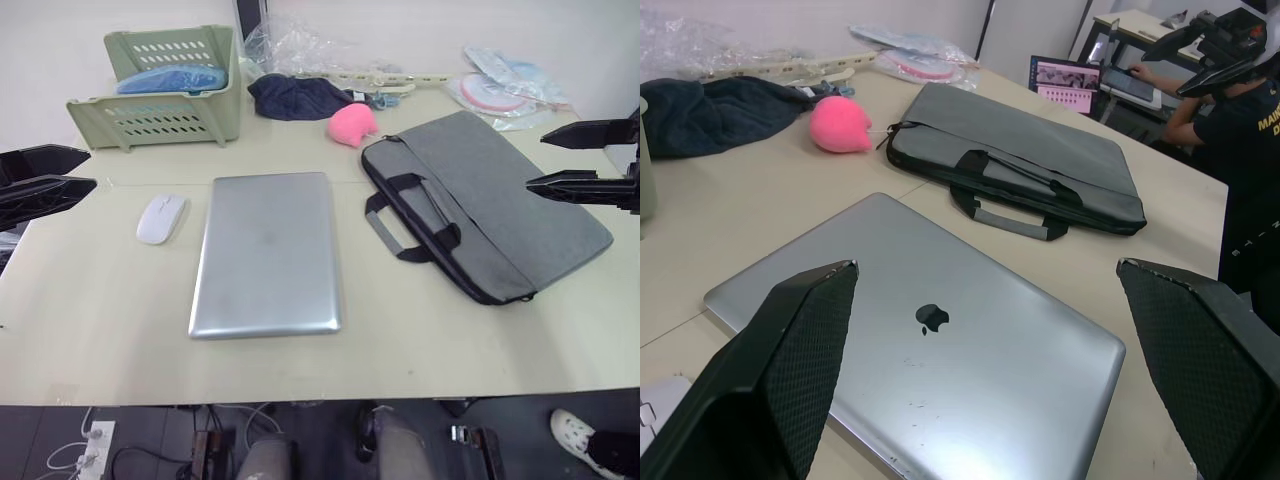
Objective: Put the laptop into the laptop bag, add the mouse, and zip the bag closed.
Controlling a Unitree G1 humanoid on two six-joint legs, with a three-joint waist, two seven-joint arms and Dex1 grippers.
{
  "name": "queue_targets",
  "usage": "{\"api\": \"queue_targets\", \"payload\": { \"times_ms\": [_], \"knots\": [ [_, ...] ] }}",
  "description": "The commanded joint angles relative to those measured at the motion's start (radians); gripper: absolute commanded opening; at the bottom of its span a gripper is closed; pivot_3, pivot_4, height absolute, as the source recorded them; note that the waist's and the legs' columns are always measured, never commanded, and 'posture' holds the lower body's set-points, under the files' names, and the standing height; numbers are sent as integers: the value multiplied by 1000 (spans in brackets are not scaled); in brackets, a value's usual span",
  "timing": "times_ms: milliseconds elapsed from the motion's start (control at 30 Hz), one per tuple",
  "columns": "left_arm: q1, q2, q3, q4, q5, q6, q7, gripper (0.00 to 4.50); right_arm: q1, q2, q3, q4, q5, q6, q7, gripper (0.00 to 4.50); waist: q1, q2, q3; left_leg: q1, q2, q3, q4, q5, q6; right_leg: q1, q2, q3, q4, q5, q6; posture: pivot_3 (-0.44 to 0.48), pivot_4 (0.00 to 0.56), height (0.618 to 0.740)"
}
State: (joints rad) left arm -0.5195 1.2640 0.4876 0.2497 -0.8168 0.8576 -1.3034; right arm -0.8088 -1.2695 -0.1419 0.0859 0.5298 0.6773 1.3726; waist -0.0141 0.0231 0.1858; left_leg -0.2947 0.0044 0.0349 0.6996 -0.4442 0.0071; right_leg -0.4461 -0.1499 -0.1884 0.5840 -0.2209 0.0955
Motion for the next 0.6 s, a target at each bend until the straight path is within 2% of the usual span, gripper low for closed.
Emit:
{"api": "queue_targets", "payload": {
  "times_ms": [33, 467, 600],
  "knots": [
    [-16, 2, 24, -20, -3, -6, 9, 4468, -10, -21, -64, -14, 20, -3, -2, 3840, -1, 0, 0, 0, 0, 0, 0, 0, 0, 0, 0, 0, 0, 0, 0, 0, 150, 740],
    [34, -24, 94, -83, -23, 42, 71, 4468, -17, 19, -57, -37, 33, 25, -29, 3840, -14, 0, 0, 2, 0, 1, 0, 0, 0, 0, 0, 1, 1, 0, 0, 0, 150, 740],
    [49, -40, 121, -83, -17, 48, 112, 4468, 5, 48, -76, -74, 41, 52, -86, 3840, -14, 0, 0, 3, 0, 2, 0, 0, 0, 0, 0, 2, 2, 0, 0, 0, 150, 740]
  ]
}}
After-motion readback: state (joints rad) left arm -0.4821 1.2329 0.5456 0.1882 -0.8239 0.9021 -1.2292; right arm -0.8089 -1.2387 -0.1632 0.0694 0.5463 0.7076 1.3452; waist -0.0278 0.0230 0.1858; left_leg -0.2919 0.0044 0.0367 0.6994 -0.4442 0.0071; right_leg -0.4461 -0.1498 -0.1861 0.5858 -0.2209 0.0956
